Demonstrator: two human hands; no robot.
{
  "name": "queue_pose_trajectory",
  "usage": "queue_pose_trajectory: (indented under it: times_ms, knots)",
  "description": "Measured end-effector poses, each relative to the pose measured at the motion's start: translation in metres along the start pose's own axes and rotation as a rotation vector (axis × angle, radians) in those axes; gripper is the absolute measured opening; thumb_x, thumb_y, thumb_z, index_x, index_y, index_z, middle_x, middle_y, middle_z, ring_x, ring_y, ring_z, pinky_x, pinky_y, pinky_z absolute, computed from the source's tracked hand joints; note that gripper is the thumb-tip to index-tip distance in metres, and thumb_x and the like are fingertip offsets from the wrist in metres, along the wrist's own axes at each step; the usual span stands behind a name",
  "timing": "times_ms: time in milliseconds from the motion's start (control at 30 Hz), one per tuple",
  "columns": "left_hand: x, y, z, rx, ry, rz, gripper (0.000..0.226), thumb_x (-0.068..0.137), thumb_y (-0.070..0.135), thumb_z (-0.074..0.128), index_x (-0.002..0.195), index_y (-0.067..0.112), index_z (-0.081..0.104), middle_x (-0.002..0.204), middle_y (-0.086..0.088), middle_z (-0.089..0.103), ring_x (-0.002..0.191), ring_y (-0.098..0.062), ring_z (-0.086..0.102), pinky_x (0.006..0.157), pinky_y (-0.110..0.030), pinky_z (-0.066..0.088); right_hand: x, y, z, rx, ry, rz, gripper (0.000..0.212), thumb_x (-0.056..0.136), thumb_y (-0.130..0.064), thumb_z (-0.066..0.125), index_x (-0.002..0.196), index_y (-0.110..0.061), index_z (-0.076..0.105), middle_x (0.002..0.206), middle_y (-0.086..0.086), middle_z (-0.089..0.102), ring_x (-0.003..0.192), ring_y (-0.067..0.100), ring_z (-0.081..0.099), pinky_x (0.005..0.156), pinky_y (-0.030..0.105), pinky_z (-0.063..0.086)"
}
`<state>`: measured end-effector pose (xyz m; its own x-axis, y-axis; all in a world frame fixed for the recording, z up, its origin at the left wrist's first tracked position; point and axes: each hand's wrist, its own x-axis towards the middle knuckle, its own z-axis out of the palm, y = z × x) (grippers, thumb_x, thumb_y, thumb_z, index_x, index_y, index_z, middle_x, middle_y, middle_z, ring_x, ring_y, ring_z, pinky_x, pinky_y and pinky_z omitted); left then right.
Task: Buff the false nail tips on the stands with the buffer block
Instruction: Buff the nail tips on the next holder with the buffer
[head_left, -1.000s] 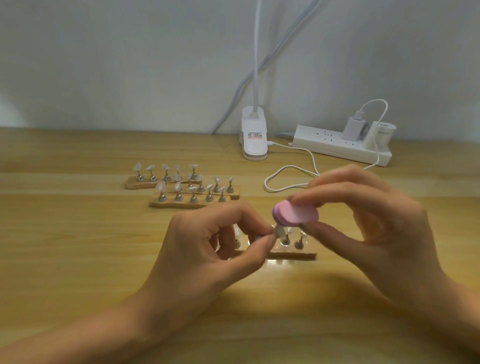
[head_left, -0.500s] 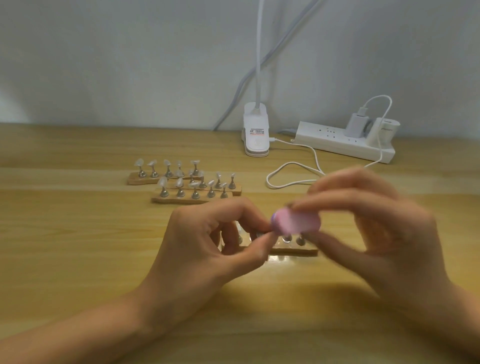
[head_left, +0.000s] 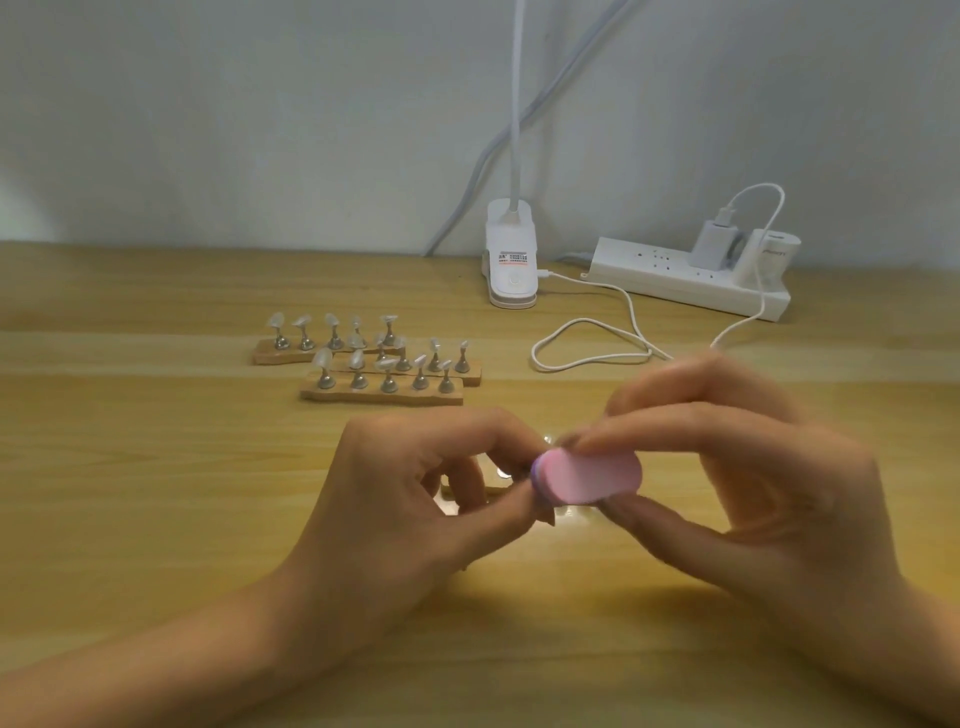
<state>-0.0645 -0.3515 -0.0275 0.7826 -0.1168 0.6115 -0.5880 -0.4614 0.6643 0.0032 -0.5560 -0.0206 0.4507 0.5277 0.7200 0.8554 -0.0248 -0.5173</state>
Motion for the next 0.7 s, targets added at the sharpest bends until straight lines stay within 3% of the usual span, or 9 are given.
queue_pose_trajectory:
  times_ms: [133,233,367,467,567,700]
  knots:
    - [0.0000,0.0009,0.0010,-0.007,-0.010,0.029,0.009,0.083,0.014,0.070,0.078,0.022,0.072,0.069,0.014,0.069,0.047,0.006,0.049,0.051,-0.002,0.029,0.0009,-0.0021,-0.0017,-0.018,0.006,0.024,0.023,0.086,-0.020,0.072,0.109,-0.020,0.069,0.103,0.000,0.064,0.098,0.022,0.066,0.081,0.034,0.052]
    - [0.0002,-0.0007,0.0005,-0.005,-0.001,0.028,0.009,0.083,0.021,0.069,0.080,0.029,0.071,0.069,0.017,0.067,0.046,0.005,0.046,0.051,-0.002,0.028,0.0001,-0.0024,-0.0013,-0.038,-0.054,-0.018,0.021,0.089,-0.021,0.070,0.110,-0.021,0.070,0.104,-0.003,0.063,0.096,0.021,0.067,0.080,0.033,0.052]
    - [0.0004,-0.0016,-0.0002,-0.047,0.003,0.019,0.014,0.084,0.018,0.069,0.081,0.032,0.070,0.068,0.024,0.065,0.045,0.006,0.044,0.050,-0.001,0.029,0.0015,-0.0010,-0.0023,-0.053,-0.016,0.011,0.022,0.089,-0.020,0.068,0.111,-0.021,0.069,0.106,0.000,0.064,0.100,0.025,0.066,0.081,0.039,0.053]
    - [0.0000,-0.0023,0.0009,-0.030,0.016,0.012,0.011,0.082,0.022,0.069,0.082,0.033,0.071,0.070,0.018,0.068,0.045,0.004,0.043,0.049,-0.003,0.029,0.0004,-0.0019,0.0007,-0.027,-0.065,-0.024,0.020,0.091,-0.020,0.068,0.111,-0.021,0.070,0.105,-0.002,0.063,0.098,0.024,0.067,0.080,0.035,0.053]
    - [-0.0005,-0.0028,0.0003,-0.091,0.022,0.008,0.015,0.085,0.022,0.068,0.082,0.036,0.070,0.069,0.018,0.069,0.043,0.004,0.043,0.046,-0.003,0.031,0.0011,0.0001,-0.0002,-0.040,0.006,0.016,0.020,0.088,-0.020,0.069,0.108,-0.018,0.069,0.105,0.003,0.065,0.099,0.025,0.067,0.080,0.041,0.053]
    - [-0.0001,-0.0028,-0.0001,-0.027,0.011,0.011,0.007,0.083,0.023,0.068,0.081,0.026,0.074,0.070,0.014,0.070,0.043,0.002,0.046,0.048,-0.003,0.030,0.0031,-0.0028,0.0046,-0.027,-0.035,-0.041,0.019,0.088,-0.018,0.072,0.107,-0.018,0.071,0.102,0.000,0.065,0.096,0.024,0.068,0.078,0.034,0.053]
